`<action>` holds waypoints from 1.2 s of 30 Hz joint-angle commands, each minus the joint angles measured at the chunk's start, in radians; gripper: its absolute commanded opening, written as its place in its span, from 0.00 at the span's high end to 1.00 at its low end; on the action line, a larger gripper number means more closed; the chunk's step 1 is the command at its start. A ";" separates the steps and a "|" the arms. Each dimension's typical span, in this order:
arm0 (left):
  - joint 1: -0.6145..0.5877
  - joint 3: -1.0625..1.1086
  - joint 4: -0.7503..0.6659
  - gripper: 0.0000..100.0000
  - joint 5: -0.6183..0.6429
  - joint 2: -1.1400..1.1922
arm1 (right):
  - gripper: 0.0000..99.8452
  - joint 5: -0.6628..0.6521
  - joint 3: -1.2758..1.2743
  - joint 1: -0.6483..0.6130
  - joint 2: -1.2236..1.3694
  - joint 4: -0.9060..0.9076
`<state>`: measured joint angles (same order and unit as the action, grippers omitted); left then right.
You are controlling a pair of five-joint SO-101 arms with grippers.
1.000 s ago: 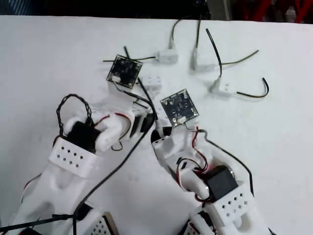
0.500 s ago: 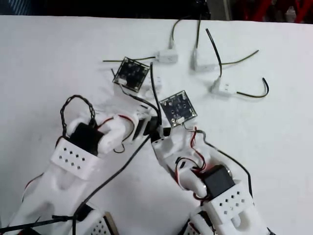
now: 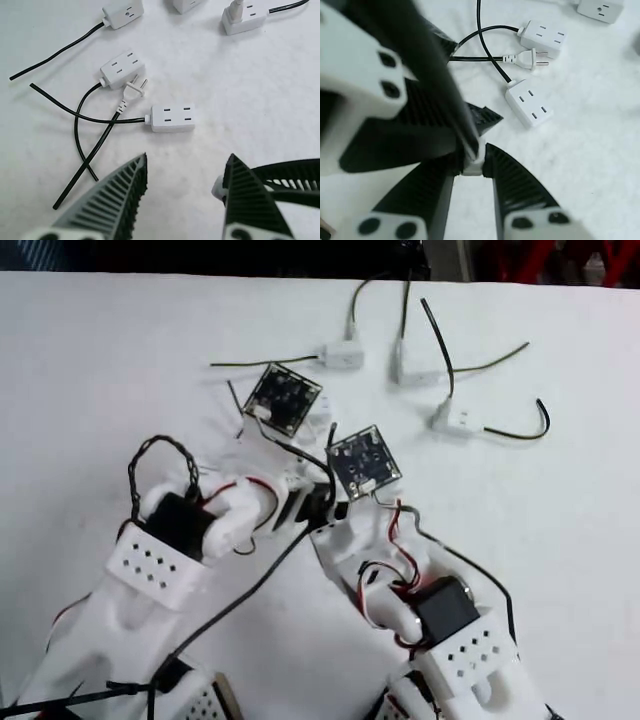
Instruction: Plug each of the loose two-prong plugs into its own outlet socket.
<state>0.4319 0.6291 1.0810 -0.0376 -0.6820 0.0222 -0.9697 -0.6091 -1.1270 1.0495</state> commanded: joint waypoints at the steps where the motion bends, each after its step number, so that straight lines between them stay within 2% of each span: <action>1: -0.016 -0.031 0.002 0.74 -0.008 -0.027 | 0.98 0.002 0.015 -0.005 -0.024 -0.024; 5: -0.150 -0.031 -0.003 0.73 -0.018 -0.021 | 0.98 0.009 0.021 0.050 -0.024 -0.030; 9: -0.246 -0.032 -0.005 0.68 -0.097 -0.018 | 0.98 0.014 0.017 0.173 -0.015 -0.081; 13: -0.305 -0.049 -0.060 0.68 -0.101 0.070 | 0.98 0.112 0.014 0.289 -0.013 -0.147; 19: -0.314 -0.146 -0.144 0.68 -0.127 0.363 | 0.98 0.207 -0.091 0.423 -0.013 -0.309; 24: -0.309 -0.259 -0.244 0.69 -0.127 0.611 | 0.98 0.222 -0.213 0.470 -0.024 -0.443; 29: -0.312 -0.388 -0.351 0.78 -0.130 0.834 | 0.98 0.222 -0.224 0.466 -0.024 -0.447; 32: -0.309 -0.489 -0.336 0.77 -0.133 0.960 | 0.98 0.222 -0.226 0.467 -0.022 -0.446; 36: -0.315 -0.660 -0.247 0.75 -0.133 1.081 | 0.98 0.222 -0.238 0.464 -0.024 -0.447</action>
<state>0.1312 0.1657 0.7741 -0.1619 0.3184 0.2355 -1.2121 -0.1519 -1.1301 0.6245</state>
